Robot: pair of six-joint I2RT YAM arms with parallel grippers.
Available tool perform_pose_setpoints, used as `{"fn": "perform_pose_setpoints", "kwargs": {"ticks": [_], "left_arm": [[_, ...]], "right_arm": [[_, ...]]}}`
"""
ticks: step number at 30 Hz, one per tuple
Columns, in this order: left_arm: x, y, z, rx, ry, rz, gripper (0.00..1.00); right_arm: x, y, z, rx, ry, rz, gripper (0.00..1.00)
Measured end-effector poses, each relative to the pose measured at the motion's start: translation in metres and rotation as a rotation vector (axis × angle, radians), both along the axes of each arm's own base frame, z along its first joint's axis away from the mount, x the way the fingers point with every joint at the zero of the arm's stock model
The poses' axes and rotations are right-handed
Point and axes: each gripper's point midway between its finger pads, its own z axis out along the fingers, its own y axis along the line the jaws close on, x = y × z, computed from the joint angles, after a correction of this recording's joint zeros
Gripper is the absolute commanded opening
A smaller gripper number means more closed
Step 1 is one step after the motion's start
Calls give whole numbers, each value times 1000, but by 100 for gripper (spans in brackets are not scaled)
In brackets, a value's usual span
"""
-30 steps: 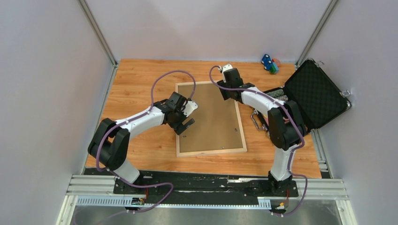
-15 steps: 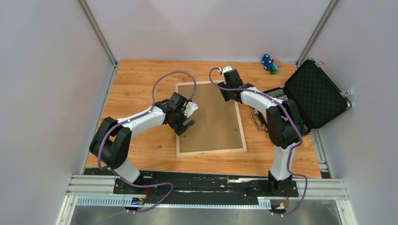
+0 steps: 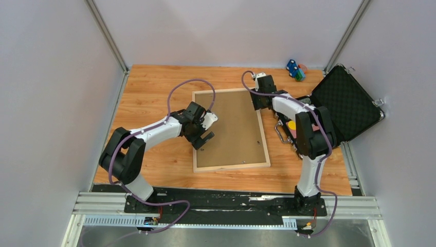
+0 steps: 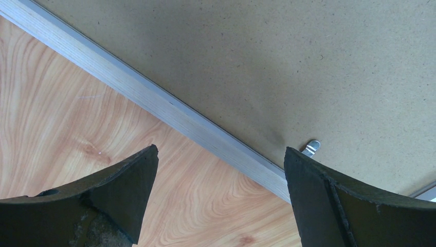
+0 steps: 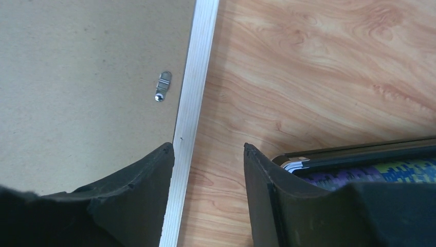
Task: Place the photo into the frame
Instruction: Install the photo frame at the center of the board.
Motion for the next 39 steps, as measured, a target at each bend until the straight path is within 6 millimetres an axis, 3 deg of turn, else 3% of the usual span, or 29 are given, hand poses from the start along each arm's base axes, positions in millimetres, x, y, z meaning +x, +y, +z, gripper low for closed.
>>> {"fn": "perform_pose_setpoints", "kwargs": {"ticks": [10, 19, 31, 39], "left_arm": [[-1, -1, 0, -4, 3, -2, 100], [-1, -1, 0, -4, 3, -2, 100], [-1, -1, 0, -4, 3, -2, 100], [-2, -2, 0, -12, 9, -8, 100]], "right_arm": [[-10, 6, -23, 73, 86, 7, 47], [-11, 13, -29, 113, 107, 18, 31], [-10, 7, -30, 146, 115, -8, 7], [-10, 7, -30, 159, 118, -13, 0]]}}
